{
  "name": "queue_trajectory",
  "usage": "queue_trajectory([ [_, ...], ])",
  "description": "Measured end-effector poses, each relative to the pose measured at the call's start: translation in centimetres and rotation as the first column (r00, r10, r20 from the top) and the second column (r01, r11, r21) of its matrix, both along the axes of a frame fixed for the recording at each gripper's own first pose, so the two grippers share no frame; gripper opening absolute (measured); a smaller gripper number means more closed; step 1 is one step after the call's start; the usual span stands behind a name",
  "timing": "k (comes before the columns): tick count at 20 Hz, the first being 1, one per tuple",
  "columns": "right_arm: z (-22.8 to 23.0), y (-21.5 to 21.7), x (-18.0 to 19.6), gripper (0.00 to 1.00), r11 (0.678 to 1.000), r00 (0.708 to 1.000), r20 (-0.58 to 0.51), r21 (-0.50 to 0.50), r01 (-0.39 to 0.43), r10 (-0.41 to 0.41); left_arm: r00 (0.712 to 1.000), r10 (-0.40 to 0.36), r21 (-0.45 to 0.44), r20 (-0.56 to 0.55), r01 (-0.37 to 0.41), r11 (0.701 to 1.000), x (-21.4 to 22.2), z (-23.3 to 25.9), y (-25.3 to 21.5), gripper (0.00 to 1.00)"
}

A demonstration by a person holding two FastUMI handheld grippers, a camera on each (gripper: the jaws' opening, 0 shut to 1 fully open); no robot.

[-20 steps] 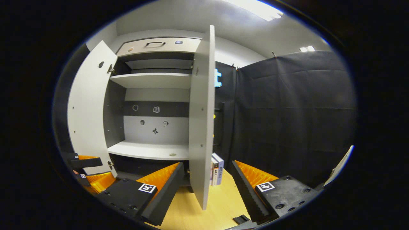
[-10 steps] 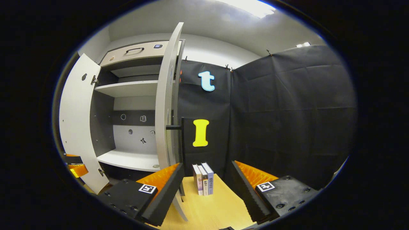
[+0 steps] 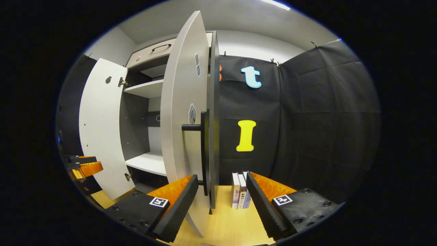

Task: Grasp the bottle in the cabinet with the left hand and place it on the coaster, then close the right door with the right hand and the left door with the left hand.

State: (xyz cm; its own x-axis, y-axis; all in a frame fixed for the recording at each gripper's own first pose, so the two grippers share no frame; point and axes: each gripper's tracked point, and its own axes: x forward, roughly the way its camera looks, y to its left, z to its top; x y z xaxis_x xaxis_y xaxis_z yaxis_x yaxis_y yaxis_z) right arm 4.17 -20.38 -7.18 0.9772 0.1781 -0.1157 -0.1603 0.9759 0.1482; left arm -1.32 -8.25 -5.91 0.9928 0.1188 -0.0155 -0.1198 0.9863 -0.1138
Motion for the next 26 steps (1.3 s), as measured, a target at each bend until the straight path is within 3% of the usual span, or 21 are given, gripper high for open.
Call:
queue_trajectory([
  [8, -0.2, 5.7, 0.5, 0.97, 0.978, 0.98, -0.012, 0.073, -0.197, 0.199, 0.996, 0.094, 0.007, -0.008, -0.094, 0.996, -1.2, 0.0, 0.9, 0.98],
  [15, -0.3, 13.6, 2.2, 0.98, 0.957, 0.963, -0.014, 0.122, -0.264, 0.268, 0.989, 0.145, 0.041, -0.03, -0.144, 0.989, -3.4, -0.1, 5.8, 0.98],
  [21, -1.1, 21.4, 7.6, 0.98, 0.978, 0.979, -0.016, 0.063, -0.2, 0.202, 0.972, 0.232, 0.021, -0.032, -0.232, 0.973, -7.1, -0.3, 12.4, 0.98],
  [26, -0.8, 23.3, 10.3, 0.98, 0.997, 0.996, 0.039, -0.018, -0.08, 0.081, 0.933, 0.36, 0.023, -0.012, -0.359, 0.933, -11.1, 0.2, 18.8, 0.98],
])
